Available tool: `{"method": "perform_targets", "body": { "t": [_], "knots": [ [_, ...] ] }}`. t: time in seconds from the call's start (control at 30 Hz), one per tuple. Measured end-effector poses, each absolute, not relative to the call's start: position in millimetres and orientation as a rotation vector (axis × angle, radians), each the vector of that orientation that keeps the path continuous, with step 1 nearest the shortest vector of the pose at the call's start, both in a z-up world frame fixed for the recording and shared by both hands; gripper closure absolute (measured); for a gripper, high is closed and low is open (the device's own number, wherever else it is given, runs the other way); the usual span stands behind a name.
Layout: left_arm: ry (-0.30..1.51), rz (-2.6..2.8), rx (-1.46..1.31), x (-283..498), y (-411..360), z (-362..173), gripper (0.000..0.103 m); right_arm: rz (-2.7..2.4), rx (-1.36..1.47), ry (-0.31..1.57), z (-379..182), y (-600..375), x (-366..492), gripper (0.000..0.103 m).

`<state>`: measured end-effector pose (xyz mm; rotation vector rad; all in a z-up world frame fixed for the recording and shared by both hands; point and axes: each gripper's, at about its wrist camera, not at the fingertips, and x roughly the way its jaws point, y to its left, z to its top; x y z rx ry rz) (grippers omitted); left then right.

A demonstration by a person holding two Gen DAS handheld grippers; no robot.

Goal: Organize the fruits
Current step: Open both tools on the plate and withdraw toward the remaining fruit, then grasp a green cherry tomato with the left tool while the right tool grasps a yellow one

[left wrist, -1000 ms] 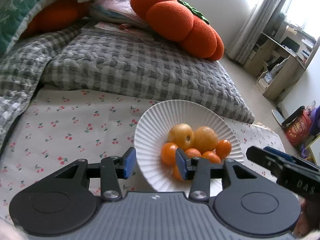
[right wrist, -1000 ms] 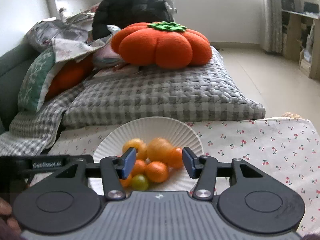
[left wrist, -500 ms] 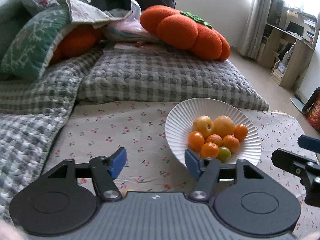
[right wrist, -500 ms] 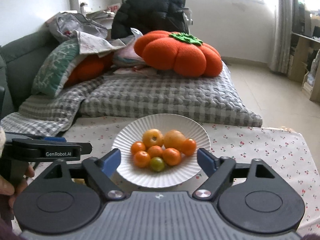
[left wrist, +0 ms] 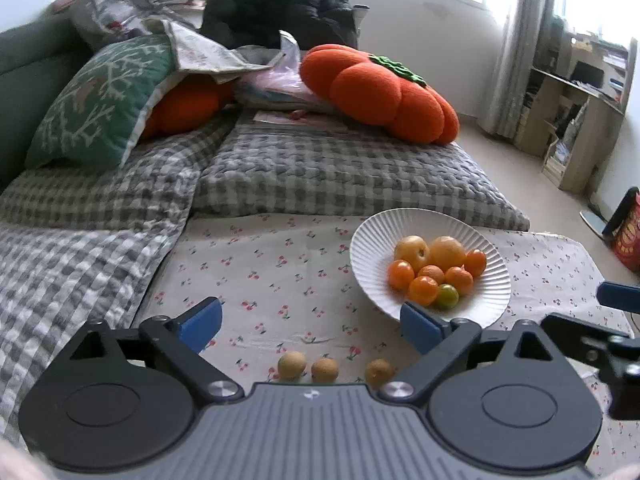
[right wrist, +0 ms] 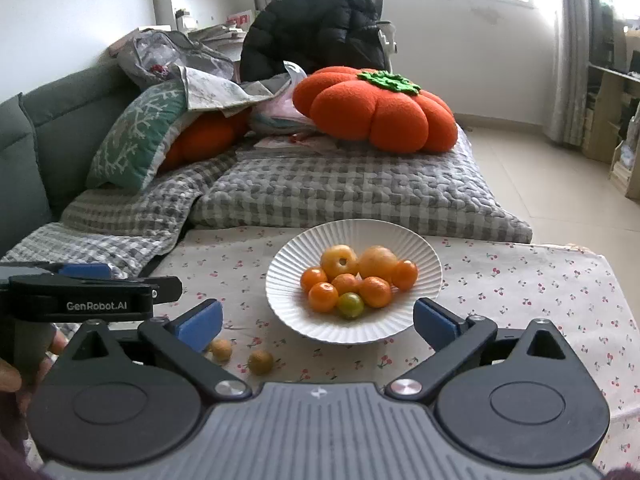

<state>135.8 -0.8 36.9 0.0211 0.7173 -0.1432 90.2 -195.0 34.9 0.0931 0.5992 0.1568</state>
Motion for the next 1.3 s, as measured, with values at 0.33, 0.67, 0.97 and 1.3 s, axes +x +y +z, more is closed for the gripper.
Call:
{"method": "perform_targets", "body": {
  "t": [0.33, 0.67, 0.97, 1.3],
  "knots": [
    [0.721, -0.129, 0.039, 113.7, 5.2, 31.3, 0.008, 0.16, 0.129, 0.684, 25.6, -199.0, 76.3, 0.0],
    [0.867, -0.112, -0.021, 100.2, 17.6, -0.7, 0.008, 0.198, 0.17, 0.826, 8.0, -198.0, 81.1, 0.001],
    [0.894, -0.117, -0.026, 74.8, 18.9, -9.1, 0.008, 0.207, 0.114, 0.843, 2.0, -190.8, 64.6, 0.001],
    [0.961, -0.131, 0.007, 70.3, 14.5, -31.4, 0.008, 0.219, 0.099, 0.869, -8.2, -179.7, 59.9, 0.002]
  ]
}}
